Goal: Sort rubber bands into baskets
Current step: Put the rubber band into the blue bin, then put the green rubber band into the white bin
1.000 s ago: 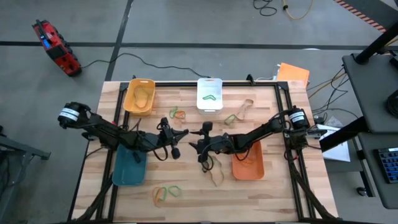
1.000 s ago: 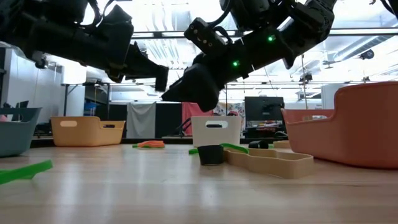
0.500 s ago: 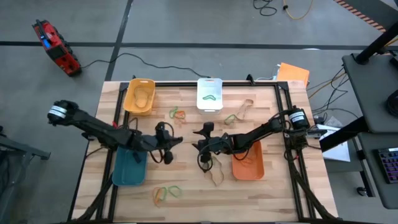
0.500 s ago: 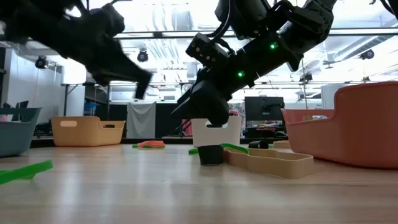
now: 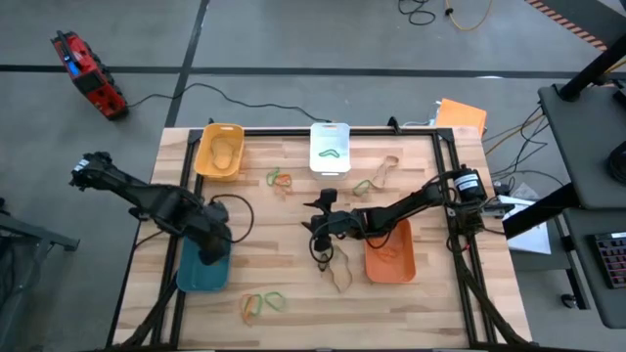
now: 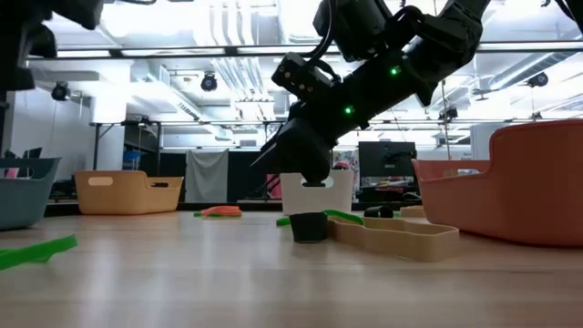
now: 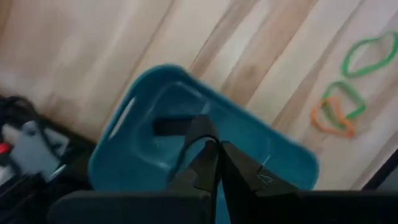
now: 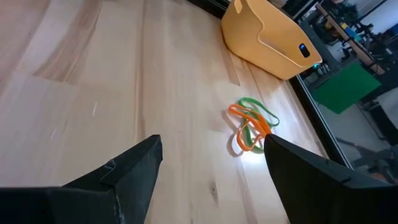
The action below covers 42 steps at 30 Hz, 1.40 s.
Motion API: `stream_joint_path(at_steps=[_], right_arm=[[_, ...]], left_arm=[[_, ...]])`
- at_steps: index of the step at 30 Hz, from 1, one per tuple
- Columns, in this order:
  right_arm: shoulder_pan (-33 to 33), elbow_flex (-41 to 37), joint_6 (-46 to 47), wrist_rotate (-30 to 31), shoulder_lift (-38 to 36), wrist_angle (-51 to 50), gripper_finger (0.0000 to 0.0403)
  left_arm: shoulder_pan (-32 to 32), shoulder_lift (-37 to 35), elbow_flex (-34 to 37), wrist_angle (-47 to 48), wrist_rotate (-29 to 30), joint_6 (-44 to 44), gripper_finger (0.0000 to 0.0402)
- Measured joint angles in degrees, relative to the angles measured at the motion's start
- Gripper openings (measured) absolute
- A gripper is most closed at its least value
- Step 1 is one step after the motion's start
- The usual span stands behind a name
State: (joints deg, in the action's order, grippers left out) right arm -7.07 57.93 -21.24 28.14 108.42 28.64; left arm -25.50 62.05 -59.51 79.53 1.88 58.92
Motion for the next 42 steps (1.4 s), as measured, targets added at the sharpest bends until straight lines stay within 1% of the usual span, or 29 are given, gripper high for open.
stream_joint_path(at_steps=[2, 6, 8, 11, 15, 17, 19, 21, 23, 26, 29, 31, 33, 35, 39, 42], right_arm=[[0.02, 0.0, 0.23, -0.04, 0.0, 0.05, 0.0276], [0.11, 0.0, 0.19, -0.04, 0.0, 0.04, 0.0279], [0.11, 0.0, 0.18, -0.04, 0.0, 0.0, 0.0281], [0.11, 0.0, 0.18, -0.04, 0.0, -0.11, 0.0285], [0.14, 0.0, 0.23, -0.04, 0.0, -0.11, 0.0288], [0.16, 0.0, 0.23, -0.04, 0.0, -0.13, 0.0288], [0.24, 0.0, 0.23, -0.04, 0.0, -0.11, 0.0286], [0.35, 0.0, 0.25, -0.04, 0.0, -0.11, 0.0286], [0.37, 0.0, 0.36, -0.01, 0.0, -0.07, 0.0286], [0.53, 0.58, 1.0, 0.42, 0.0, -0.25, 0.0285], [0.74, 2.87, 1.8, 0.4, -0.24, -2.88, 0.0279], [0.74, 5.28, 2.18, 0.42, -0.45, -7.09, 0.0275], [0.84, 8.16, 2.79, 0.4, -0.5, -13.11, 0.0271], [0.88, 11.26, 3.71, 0.17, -0.5, -19.91, 0.0267], [1.02, 15.68, 3.9, -0.66, -0.52, -30.88, 0.026], [1.82, 17.74, 4.53, -6.15, -0.52, -36.97, 0.0255]], left_arm=[[0.0, 0.06, 0.12, 2.01, 0.03, 0.28, 0.0], [0.0, 0.05, 3.19, 3.38, -1.43, 0.76, 0.0011], [-0.02, 0.03, 5.01, 3.58, -2.71, 0.78, 0.0027], [-0.02, -0.01, 7.28, 3.56, -4.14, 1.0, 0.0062], [-0.02, -0.01, 8.18, 3.43, -4.14, 1.0, 0.0111], [-0.02, -0.01, 8.12, 3.14, -4.07, 0.65, 0.0129], [-0.04, -0.05, 7.78, 2.05, -2.4, 0.53, 0.0142], [-0.06, -0.28, 7.45, -2.04, 1.27, -0.01, 0.015], [-0.06, -0.32, 7.37, -8.79, 7.55, -2.97, 0.0152], [-0.06, 0.19, 7.52, -22.51, 16.41, -13.3, 0.0153], [-0.06, 1.74, 7.59, -33.38, 20.88, -24.98, 0.0153], [-0.06, 3.07, 7.61, -37.98, 22.83, -32.17, 0.0153], [-0.06, 4.5, 7.99, -41.06, 23.2, -38.29, 0.0153], [-0.05, 5.73, 9.05, -44.6, 23.25, -42.59, 0.0153], [-0.02, 6.46, 14.64, -56.07, 23.18, -48.77, 0.0153], [-0.02, 5.47, 20.62, -65.75, 23.1, -50.48, 0.0153]])
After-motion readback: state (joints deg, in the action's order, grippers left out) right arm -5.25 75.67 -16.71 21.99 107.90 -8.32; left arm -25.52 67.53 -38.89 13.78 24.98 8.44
